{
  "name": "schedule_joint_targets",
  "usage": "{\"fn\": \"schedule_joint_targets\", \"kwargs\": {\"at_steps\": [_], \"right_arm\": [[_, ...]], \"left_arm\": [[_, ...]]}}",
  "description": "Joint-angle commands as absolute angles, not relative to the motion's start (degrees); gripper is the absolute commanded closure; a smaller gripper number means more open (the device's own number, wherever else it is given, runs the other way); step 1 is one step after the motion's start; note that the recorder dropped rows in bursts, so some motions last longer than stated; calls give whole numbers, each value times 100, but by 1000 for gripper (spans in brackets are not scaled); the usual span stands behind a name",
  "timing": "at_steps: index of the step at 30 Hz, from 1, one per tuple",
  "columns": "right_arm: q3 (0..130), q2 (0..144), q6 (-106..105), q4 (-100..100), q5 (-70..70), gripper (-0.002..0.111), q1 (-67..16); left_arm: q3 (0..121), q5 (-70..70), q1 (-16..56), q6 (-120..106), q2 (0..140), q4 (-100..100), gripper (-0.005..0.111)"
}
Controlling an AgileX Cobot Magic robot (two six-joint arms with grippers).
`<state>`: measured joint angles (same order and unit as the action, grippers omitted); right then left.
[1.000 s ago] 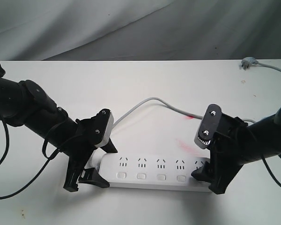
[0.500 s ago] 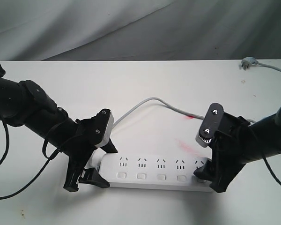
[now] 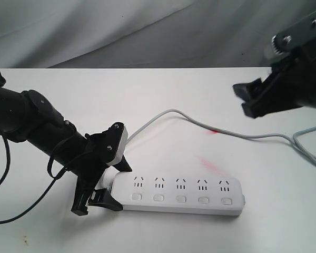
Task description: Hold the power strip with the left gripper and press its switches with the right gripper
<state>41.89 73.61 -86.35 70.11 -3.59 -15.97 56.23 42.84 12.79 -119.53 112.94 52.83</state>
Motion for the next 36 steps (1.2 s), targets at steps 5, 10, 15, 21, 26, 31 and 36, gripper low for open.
{"fn": "schedule_joint_targets", "kwargs": {"at_steps": [5,10,15,21,26,31,36], "right_arm": [[4216,6206,-8539,7257,139,40,-1579],[4216,5442,-8268,7671,-49,79,-1579],[4216,4893,-8156,8011,-118,108,-1579],[4216,4334,-8156,8352,-268,108,-1591],[4216,4141,-8156,8352,-268,108,-1591],[4216,4158,-8156,8352,-268,108,-1591],[4216,3977,-7694,9144,381,108,-1591]], "left_arm": [[5629,4204,1305,-11996,11292,5254,107],[5629,4204,1305,-11996,11292,5254,107],[5629,4204,1305,-11996,11292,5254,107],[5629,4204,1305,-11996,11292,5254,107],[5629,4204,1305,-11996,11292,5254,107],[5629,4204,1305,-11996,11292,5254,107],[5629,4204,1305,-11996,11292,5254,107]]}}
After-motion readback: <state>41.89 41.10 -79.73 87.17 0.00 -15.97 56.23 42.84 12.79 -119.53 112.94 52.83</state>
